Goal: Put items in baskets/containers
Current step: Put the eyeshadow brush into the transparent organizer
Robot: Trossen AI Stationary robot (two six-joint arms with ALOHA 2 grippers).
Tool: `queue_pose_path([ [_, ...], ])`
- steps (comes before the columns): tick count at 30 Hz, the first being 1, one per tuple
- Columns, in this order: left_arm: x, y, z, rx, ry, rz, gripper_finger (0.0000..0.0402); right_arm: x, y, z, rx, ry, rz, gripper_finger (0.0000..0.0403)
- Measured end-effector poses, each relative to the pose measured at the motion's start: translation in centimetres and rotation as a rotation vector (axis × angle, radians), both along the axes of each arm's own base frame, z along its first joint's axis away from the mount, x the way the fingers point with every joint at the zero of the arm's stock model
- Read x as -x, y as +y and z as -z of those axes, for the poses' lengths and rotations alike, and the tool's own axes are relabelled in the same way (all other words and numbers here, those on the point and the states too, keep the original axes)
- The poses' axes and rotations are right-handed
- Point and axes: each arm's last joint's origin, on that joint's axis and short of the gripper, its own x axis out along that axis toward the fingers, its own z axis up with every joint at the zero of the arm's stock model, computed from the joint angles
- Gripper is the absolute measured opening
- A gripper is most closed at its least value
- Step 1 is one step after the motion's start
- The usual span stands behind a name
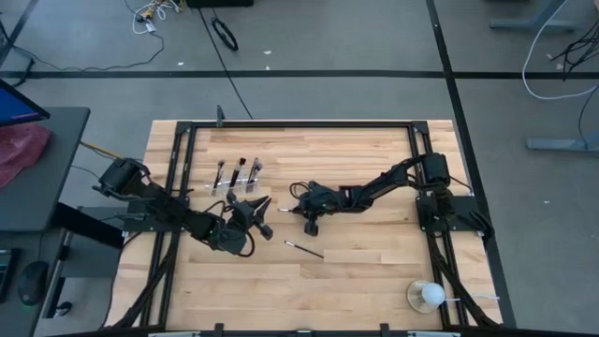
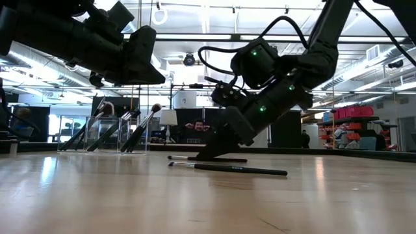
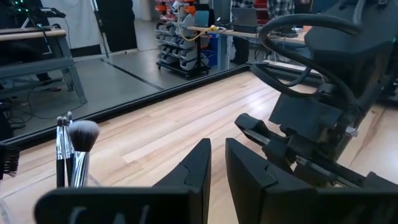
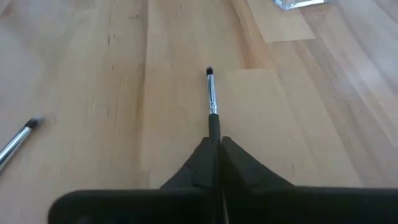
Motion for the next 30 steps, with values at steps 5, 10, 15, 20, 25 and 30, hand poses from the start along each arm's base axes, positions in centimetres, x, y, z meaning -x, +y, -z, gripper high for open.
queue_pose_path([
  [5,0.0,0.0,0.0,0.001,-0.001,0.000,0.0053,0.2,-0.1,0.1,0.017,-0.011,0.014,0.0013],
  [10,0.1,-0.3,0.0,0.001,-0.001,0.012,0.0053,1.0,0.4,-0.6,0.068,0.017,0.059,0.0006],
  [15,0.4,-0.9,0.0,0.000,0.001,0.037,0.0053,4.0,1.3,-2.5,0.155,0.037,0.116,0.0005],
  [20,0.4,-1.4,0.2,0.005,0.019,0.091,0.0053,8.3,1.9,-4.2,0.143,-0.041,0.160,0.0004],
  [25,-0.4,-1.5,0.8,0.054,0.055,0.246,0.0053,12.1,2.6,-5.1,0.030,-0.248,0.144,0.0005],
  [30,-3.2,-1.6,1.8,0.021,0.009,0.437,0.0053,13.7,3.7,-6.7,-0.104,-0.550,0.003,0.0006],
])
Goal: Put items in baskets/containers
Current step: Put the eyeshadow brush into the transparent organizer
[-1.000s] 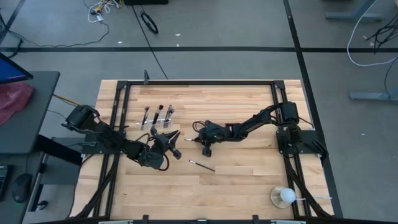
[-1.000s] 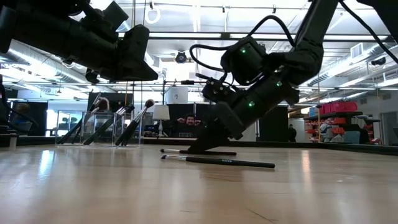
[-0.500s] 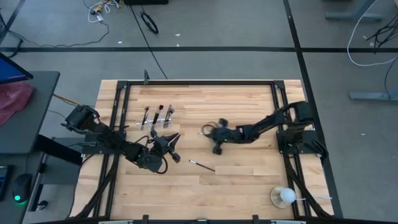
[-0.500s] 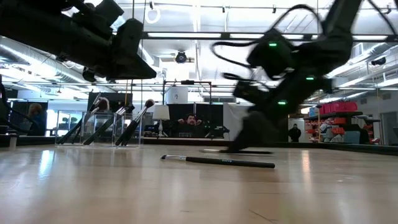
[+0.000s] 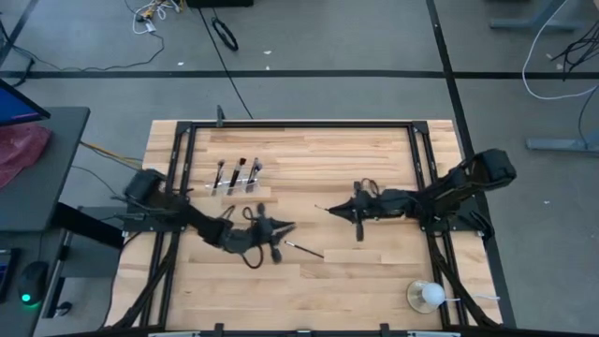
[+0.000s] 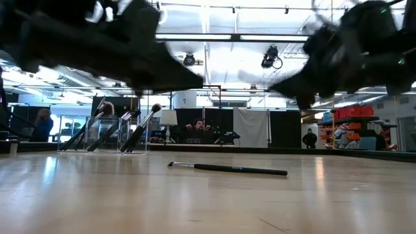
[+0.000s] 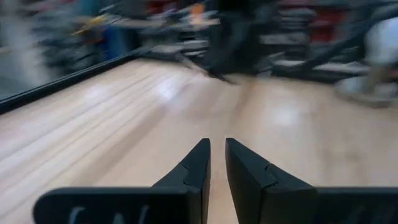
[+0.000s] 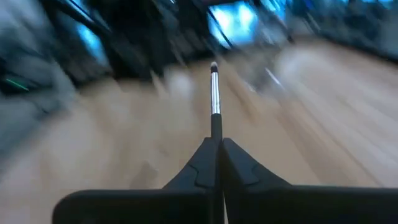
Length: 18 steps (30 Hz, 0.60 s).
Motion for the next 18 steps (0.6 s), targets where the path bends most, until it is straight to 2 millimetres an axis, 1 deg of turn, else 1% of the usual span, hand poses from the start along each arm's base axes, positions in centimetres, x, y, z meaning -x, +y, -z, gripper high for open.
queue_pose_path([
  [2,-1.6,0.1,0.4,-0.023,-0.039,0.074,0.0053,0.1,0.6,-0.9,-0.009,-0.109,-0.070,0.0006],
  [5,-4.5,0.5,1.0,-0.061,-0.071,0.165,0.0053,0.1,1.6,-1.7,0.006,-0.193,-0.168,0.0007],
  [6,-5.4,0.7,0.9,-0.073,-0.082,0.188,0.0053,0.0,2.0,-2.0,0.013,-0.218,-0.193,0.0007],
  [8,-7.3,1.1,0.2,-0.079,-0.128,0.247,0.0059,0.2,2.6,-2.3,0.022,-0.246,-0.230,0.0007],
  [11,-9.2,1.6,-1.1,-0.095,-0.183,0.355,0.0085,0.3,3.2,-2.4,0.021,-0.263,-0.258,0.0007],
  [14,-10.0,1.8,-2.2,-0.103,-0.226,0.411,0.0127,0.5,3.7,-2.5,0.022,-0.275,-0.281,0.0007],
  [18,-10.3,1.8,-2.8,-0.115,-0.243,0.410,0.0183,0.6,4.3,-2.5,0.042,-0.283,-0.307,0.0008],
])
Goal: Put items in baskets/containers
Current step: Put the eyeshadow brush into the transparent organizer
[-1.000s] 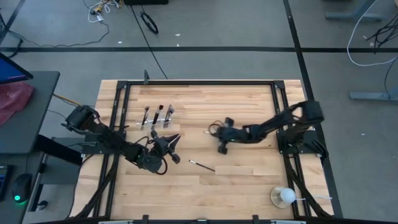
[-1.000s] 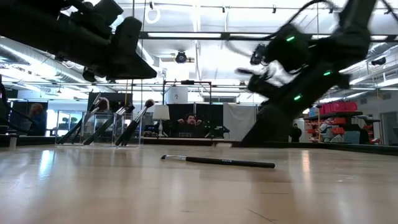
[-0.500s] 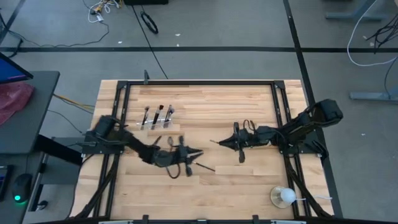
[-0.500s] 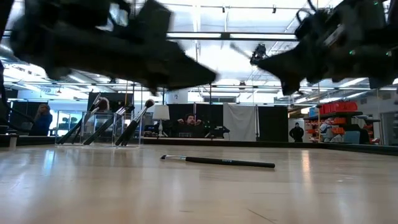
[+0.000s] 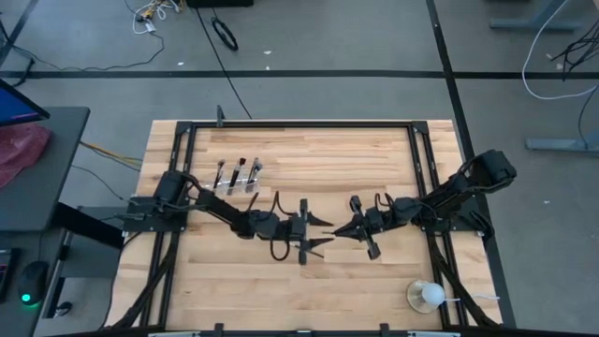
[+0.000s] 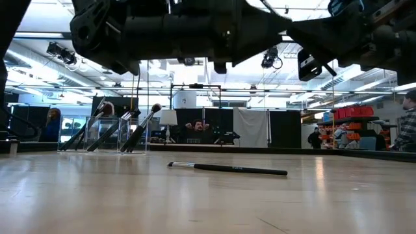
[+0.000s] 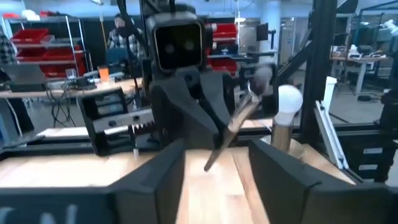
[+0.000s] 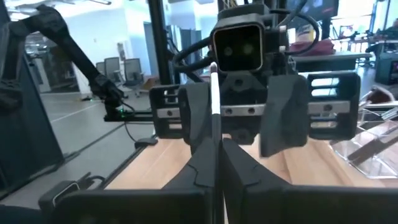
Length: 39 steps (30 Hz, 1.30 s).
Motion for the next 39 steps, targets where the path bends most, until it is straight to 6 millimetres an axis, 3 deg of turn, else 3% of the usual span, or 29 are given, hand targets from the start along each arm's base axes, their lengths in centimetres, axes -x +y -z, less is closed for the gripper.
queue_pose_path([
  [4,0.2,-0.6,-0.4,-0.035,-0.038,0.006,0.0214,0.1,0.2,0.0,0.002,-0.002,-0.010,0.0008],
  [9,0.5,-1.3,-0.8,-0.056,-0.077,0.020,0.0207,0.1,0.2,0.0,0.005,0.003,-0.010,0.0008],
  [16,0.6,-1.2,-1.2,-0.044,-0.110,-0.015,0.0149,0.1,0.2,0.0,0.005,0.003,-0.010,0.0008],
  [25,0.3,-0.6,-0.9,-0.029,-0.082,-0.026,0.0027,0.1,0.2,0.1,-0.001,0.011,0.000,0.0017],
  [30,0.4,-0.9,-0.9,-0.034,-0.045,-0.044,0.0023,0.0,0.2,0.3,-0.012,0.034,0.011,0.0044],
  [34,1.5,-1.6,-2.3,-0.075,0.116,-0.196,0.0031,0.1,0.2,0.1,-0.058,0.038,0.003,0.0074],
  [39,5.0,-1.2,-6.1,-0.076,0.349,-0.448,0.0020,0.0,0.2,0.2,-0.070,0.054,0.004,0.0106],
])
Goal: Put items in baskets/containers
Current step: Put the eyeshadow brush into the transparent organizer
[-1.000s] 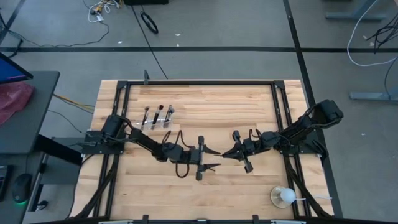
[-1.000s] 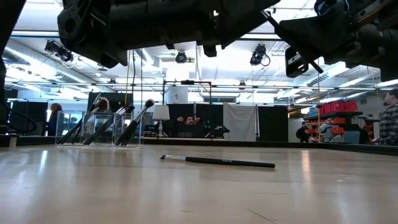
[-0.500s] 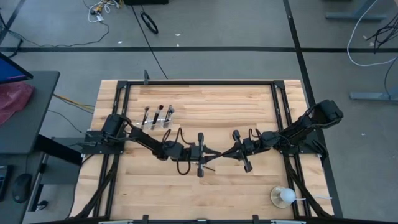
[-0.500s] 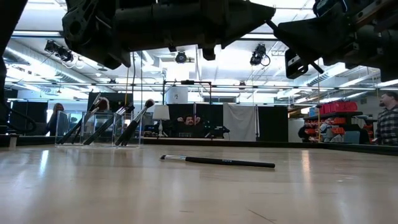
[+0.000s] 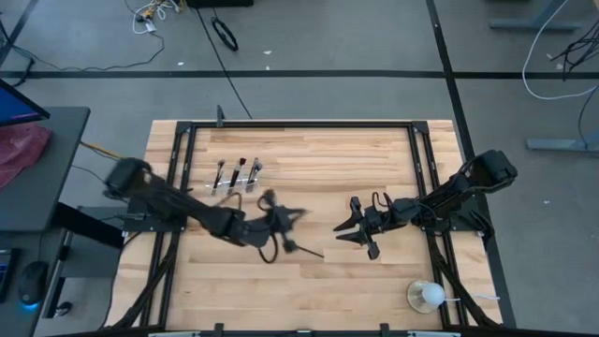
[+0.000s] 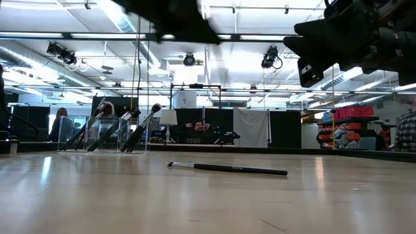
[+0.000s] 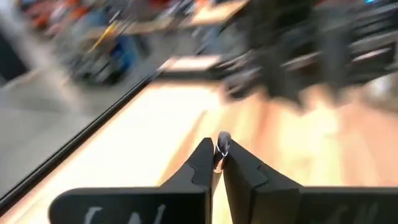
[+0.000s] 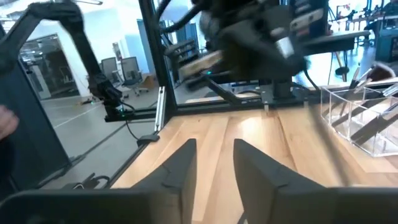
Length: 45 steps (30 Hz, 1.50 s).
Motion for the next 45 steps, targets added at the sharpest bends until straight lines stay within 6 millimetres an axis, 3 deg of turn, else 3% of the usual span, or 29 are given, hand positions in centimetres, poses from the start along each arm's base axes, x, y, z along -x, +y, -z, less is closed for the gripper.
queue_pose_path([
  [8,7.4,5.7,-2.7,0.149,0.219,-0.432,0.0026,0.0,0.0,0.1,0.002,0.007,0.000,0.0129],
  [13,9.5,8.6,-3.2,0.175,0.283,-0.577,0.0025,0.0,0.0,0.1,0.004,0.013,0.000,0.0128],
  [17,9.2,10.4,-2.8,0.220,0.321,-0.608,0.0028,0.0,0.0,0.2,0.005,0.016,0.000,0.0126],
  [23,8.6,12.1,-0.7,0.303,0.425,-0.621,0.0027,0.0,0.0,0.3,0.008,0.035,0.000,0.0125],
  [33,8.1,12.6,0.4,0.327,0.472,-0.628,0.0052,0.0,0.0,0.4,0.010,0.041,0.001,0.0125],
  [45,8.2,12.6,-0.1,0.310,0.466,-0.631,0.0167,0.0,0.0,0.5,0.013,0.051,0.002,0.0125],
])
